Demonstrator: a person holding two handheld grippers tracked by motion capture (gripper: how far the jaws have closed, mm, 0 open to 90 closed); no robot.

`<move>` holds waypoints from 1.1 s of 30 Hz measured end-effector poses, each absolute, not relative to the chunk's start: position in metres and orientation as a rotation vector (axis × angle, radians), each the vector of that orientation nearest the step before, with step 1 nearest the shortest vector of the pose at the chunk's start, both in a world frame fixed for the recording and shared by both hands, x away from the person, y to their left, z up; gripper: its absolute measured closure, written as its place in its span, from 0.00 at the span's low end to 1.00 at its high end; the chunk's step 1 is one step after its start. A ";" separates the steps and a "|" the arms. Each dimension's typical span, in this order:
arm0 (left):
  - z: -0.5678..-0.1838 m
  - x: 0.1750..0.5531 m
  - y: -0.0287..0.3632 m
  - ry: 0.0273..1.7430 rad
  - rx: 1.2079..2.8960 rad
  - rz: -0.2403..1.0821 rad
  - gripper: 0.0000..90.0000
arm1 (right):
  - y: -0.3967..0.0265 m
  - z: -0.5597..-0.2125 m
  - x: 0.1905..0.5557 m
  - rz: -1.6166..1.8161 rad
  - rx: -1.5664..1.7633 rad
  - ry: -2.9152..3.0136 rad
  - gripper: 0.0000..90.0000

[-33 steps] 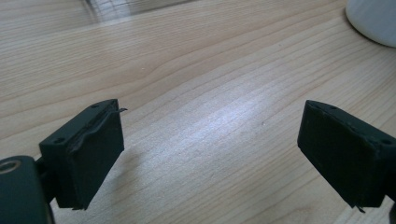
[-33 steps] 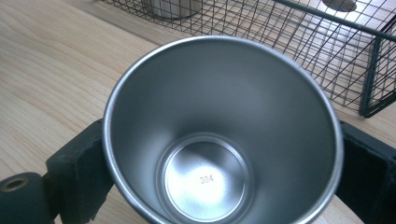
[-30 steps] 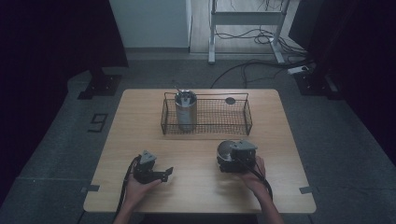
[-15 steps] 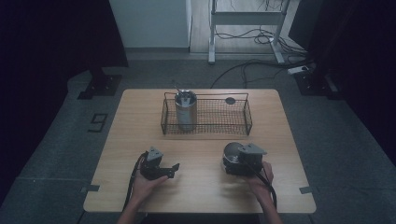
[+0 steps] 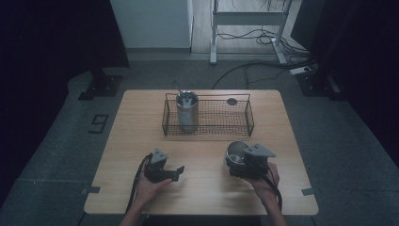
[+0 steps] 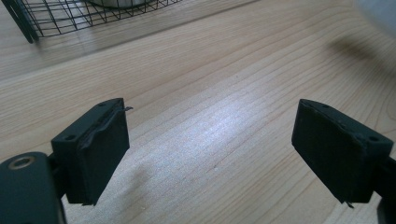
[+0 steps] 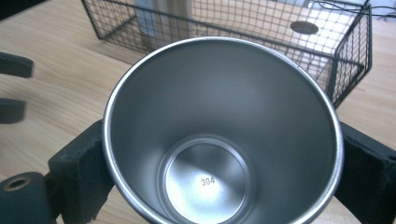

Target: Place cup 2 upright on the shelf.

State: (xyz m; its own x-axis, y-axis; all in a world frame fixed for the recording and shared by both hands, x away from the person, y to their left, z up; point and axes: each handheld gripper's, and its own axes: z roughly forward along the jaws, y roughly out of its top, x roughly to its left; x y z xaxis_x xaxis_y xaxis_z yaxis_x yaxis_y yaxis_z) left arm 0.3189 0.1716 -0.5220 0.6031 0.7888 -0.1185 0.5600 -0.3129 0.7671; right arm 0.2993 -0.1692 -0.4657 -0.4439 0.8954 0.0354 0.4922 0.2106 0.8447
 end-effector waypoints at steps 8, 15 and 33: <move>-0.524 0.319 0.168 1.050 2.027 0.324 0.13 | -0.170 -0.433 0.304 1.146 1.251 2.019 0.08; -0.524 0.319 0.168 1.044 2.024 0.308 0.13 | -0.168 -0.413 0.307 1.154 1.249 2.011 0.08; -0.524 0.318 0.167 1.046 2.022 0.302 0.14 | -0.162 -0.401 0.326 1.136 1.282 2.014 0.08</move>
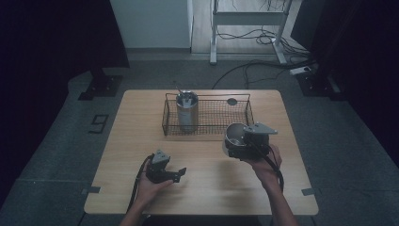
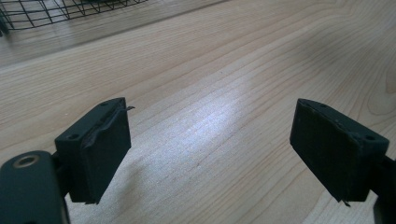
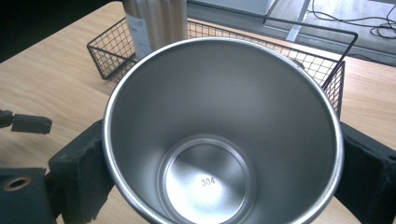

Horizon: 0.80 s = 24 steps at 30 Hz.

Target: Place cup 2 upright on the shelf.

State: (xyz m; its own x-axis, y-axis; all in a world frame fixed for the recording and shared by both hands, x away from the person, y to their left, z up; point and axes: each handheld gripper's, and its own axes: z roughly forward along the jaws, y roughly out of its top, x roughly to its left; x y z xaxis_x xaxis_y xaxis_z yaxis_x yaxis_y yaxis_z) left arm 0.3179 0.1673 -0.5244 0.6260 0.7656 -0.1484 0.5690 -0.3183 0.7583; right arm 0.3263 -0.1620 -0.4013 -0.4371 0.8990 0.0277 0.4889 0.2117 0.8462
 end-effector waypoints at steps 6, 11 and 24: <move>-0.522 0.316 0.168 1.035 2.025 0.313 0.14 | -0.158 -0.397 0.332 1.138 1.284 2.015 0.08; -0.522 0.314 0.170 1.035 2.028 0.317 0.14 | -0.153 -0.394 0.337 1.151 1.273 2.014 0.08; -0.523 0.309 0.179 1.065 2.023 0.342 0.15 | -0.145 -0.387 0.359 1.172 1.249 2.036 0.08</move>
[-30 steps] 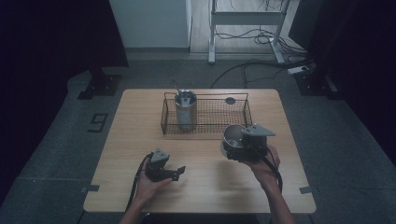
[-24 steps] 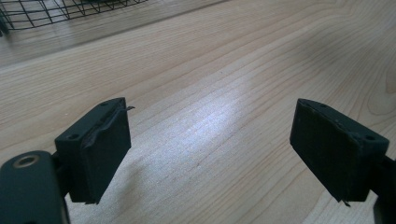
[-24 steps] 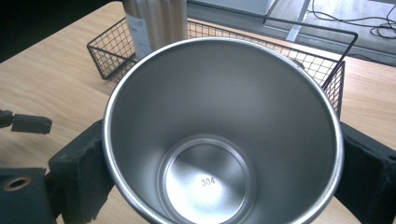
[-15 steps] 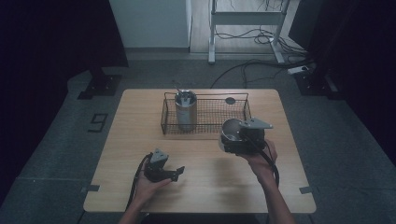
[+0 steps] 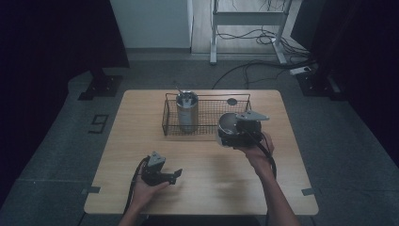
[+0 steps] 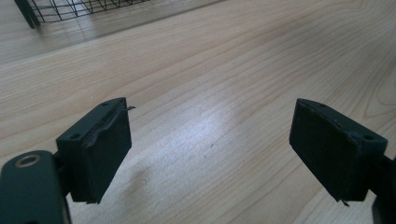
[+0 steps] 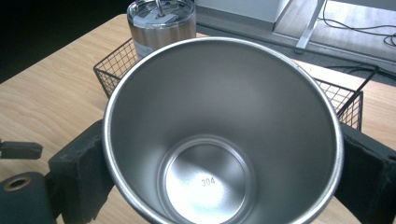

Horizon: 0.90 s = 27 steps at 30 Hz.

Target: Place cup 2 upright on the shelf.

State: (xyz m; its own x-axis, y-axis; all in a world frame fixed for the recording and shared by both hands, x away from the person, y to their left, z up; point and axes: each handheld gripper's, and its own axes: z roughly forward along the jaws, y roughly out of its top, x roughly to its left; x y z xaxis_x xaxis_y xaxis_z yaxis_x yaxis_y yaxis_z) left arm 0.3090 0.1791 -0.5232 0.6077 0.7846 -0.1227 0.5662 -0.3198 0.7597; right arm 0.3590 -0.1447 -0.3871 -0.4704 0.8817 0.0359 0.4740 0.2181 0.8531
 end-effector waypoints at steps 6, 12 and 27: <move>-0.521 0.306 0.181 1.066 2.015 0.334 0.14 | -0.144 -0.386 0.369 1.167 1.244 2.037 0.08; -0.518 0.303 0.181 1.060 2.008 0.335 0.14 | -0.143 -0.379 0.375 1.144 1.255 2.027 0.08; -0.513 0.293 0.177 1.036 2.012 0.322 0.14 | -0.128 -0.367 0.404 1.083 1.241 2.020 0.08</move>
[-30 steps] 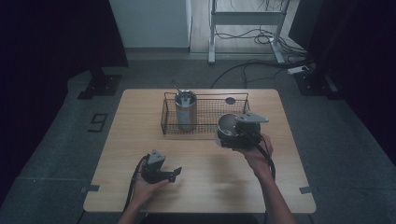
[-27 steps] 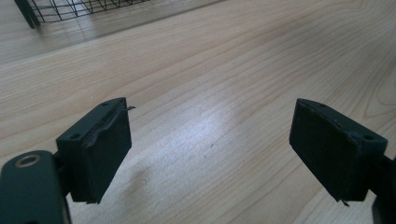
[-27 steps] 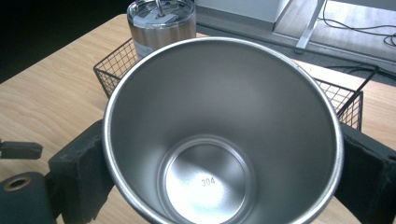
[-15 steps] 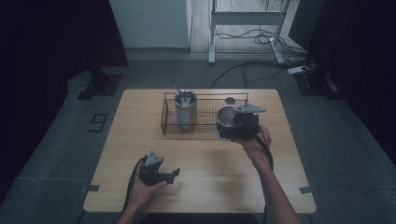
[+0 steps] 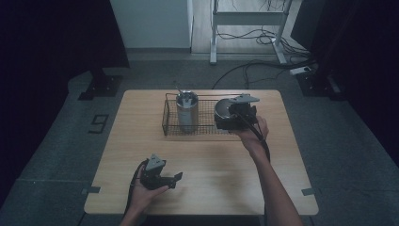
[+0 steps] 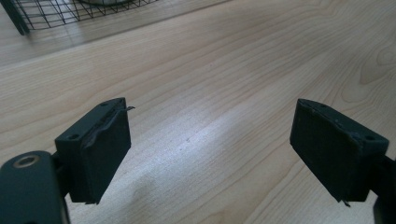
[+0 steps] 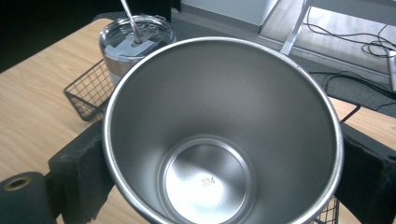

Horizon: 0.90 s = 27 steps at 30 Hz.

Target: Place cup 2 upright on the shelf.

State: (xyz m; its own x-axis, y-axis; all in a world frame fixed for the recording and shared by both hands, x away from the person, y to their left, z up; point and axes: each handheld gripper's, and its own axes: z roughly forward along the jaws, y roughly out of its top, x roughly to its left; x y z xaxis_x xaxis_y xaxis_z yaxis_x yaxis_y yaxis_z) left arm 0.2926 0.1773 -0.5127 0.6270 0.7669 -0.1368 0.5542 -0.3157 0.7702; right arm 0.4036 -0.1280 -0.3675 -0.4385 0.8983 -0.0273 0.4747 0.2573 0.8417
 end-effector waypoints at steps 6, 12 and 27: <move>-0.514 0.293 0.178 1.037 2.016 0.317 0.14 | -0.124 -0.373 0.420 1.073 1.270 2.029 0.08; -0.513 0.294 0.181 1.043 2.009 0.311 0.14 | -0.121 -0.375 0.430 1.065 1.276 2.023 0.08; -0.511 0.292 0.184 1.046 1.991 0.329 0.14 | -0.122 -0.374 0.448 1.074 1.287 2.001 0.08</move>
State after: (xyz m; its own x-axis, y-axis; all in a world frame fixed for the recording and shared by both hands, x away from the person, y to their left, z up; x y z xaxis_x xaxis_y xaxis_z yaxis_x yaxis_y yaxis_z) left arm 0.2918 0.1835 -0.5110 0.6172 0.7738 -0.1427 0.5530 -0.2976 0.7782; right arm 0.4478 -0.1220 -0.3735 -0.4095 0.9122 -0.0111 0.4951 0.2325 0.8371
